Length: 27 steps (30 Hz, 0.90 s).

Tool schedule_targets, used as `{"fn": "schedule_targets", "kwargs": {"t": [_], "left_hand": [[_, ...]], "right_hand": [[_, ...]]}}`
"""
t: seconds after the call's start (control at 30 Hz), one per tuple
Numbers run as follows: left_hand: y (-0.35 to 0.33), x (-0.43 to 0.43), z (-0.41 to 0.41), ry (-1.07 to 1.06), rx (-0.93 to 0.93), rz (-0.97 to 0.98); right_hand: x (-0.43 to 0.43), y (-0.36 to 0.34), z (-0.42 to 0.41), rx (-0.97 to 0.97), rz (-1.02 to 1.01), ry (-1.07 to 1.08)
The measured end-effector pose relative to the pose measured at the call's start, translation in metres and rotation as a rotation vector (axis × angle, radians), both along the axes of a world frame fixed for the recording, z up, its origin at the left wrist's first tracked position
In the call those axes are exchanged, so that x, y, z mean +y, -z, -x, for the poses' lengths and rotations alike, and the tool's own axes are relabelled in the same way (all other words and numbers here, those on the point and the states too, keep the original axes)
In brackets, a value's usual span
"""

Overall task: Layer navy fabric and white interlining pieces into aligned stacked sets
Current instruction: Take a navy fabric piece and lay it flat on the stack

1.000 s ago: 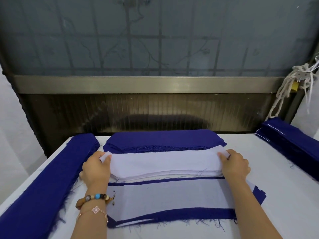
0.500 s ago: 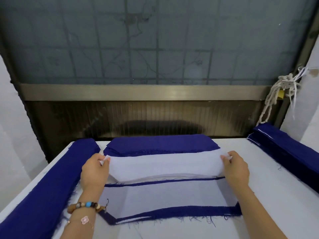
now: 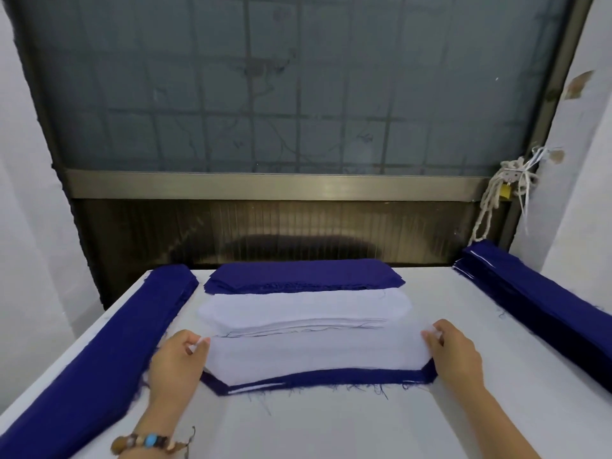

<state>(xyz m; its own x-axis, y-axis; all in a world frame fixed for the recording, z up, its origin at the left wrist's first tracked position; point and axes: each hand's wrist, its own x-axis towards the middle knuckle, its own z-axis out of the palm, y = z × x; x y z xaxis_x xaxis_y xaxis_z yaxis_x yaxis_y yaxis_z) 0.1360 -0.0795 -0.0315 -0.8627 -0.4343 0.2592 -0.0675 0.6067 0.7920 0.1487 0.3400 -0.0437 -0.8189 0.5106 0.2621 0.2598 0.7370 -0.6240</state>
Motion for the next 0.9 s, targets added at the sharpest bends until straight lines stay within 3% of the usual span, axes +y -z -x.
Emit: {"fn": "schedule_targets", "kwargs": {"t": [0.37,0.7,0.9], "left_hand": [[0.0067,0.0012,-0.006,0.032,-0.06,0.124],[0.0094,-0.0033,-0.0023,0.004,0.034,-0.017],[0.0126,-0.0033,0.0005,-0.004,0.0,0.028]], "right_hand": [[0.003,0.0083,-0.0046,0.038,0.067,-0.009],[0.0038,0.0075,-0.0035,0.076,0.111,0.008],[0.0005,0.004,-0.0044,0.102,0.06,0.031]]}}
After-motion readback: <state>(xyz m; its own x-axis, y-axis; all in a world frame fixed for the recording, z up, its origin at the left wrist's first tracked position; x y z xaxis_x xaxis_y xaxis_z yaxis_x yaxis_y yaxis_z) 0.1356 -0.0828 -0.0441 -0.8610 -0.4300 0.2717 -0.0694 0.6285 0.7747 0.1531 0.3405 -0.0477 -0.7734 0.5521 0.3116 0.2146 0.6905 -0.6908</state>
